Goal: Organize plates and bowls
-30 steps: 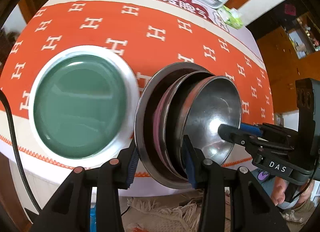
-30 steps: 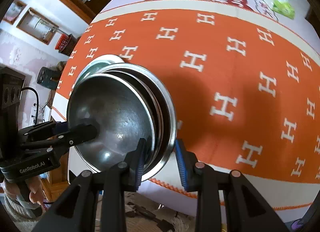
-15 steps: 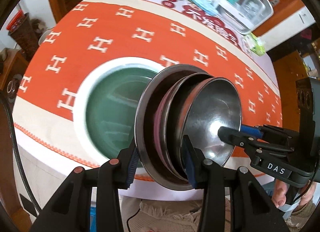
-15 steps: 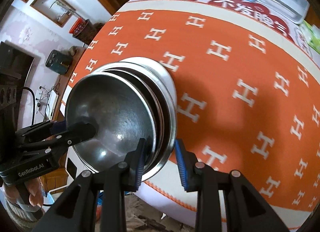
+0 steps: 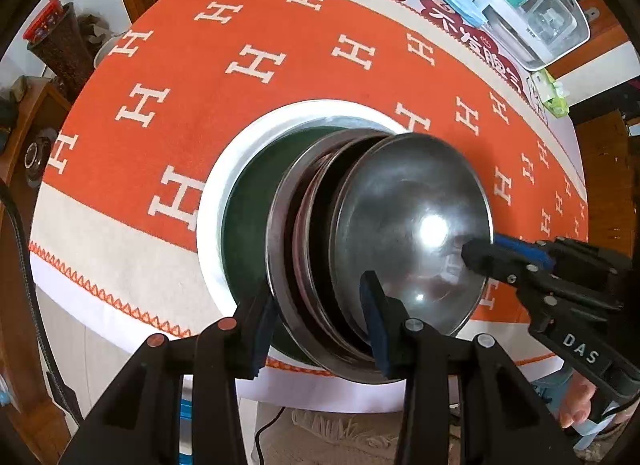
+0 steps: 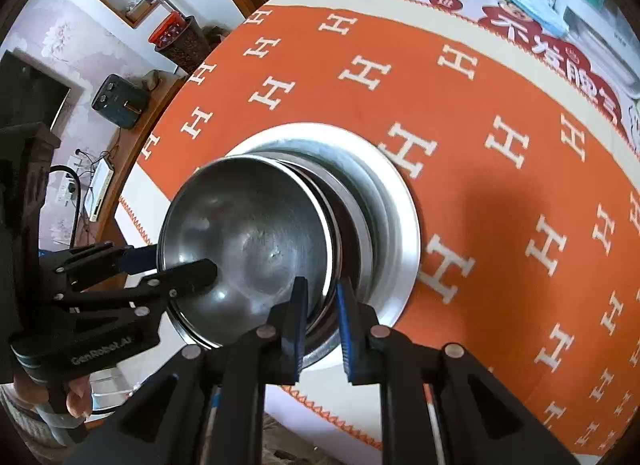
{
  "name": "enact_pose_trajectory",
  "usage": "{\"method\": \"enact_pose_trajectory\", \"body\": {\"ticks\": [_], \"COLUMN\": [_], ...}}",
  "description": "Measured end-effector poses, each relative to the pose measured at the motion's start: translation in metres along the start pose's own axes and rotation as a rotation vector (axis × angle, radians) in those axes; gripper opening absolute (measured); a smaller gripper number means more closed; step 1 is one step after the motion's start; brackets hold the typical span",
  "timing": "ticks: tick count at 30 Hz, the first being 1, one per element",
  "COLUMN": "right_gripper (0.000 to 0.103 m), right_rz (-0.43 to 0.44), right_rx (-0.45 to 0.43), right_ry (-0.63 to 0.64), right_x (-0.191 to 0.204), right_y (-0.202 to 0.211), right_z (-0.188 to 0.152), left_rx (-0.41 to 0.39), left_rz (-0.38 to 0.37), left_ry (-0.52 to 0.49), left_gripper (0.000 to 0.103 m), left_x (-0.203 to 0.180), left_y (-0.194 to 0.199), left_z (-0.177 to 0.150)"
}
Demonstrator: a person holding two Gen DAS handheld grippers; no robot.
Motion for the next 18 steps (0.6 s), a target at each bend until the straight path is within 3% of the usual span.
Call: {"method": "enact_pose_trajectory", "body": {"ticks": [13,18], "right_gripper": [0.015,0.015], "right_rz": [-0.021,-0.03], "right_rx": [-0.041,-0.048], "right_ry": [-0.004,-0.01], "right_x": [-0.003,-0.004], "right_y": [-0.003,-0.005], "right_z": [0.004,0.002], "left_rx": [-0.055,-0.1], "left_rz": [-0.027,0.028], "left_ry": [-0.031,-0.069], "left_gripper": [0.041,0.049], "left_x": [-0.001,-0.003], "left_y": [-0.013,-0.007], "left_z": [0.012,0.015]}}
Point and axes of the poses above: each gripper's, at about its wrist camera, not at the fingertips, and y roughly against the way its jaws point, x to its left, z to its top, the point moved 8 cm from there along -y, roughly the way its jaws point, and after that the axes turned 8 degrees about x, right-handed, at the moved point
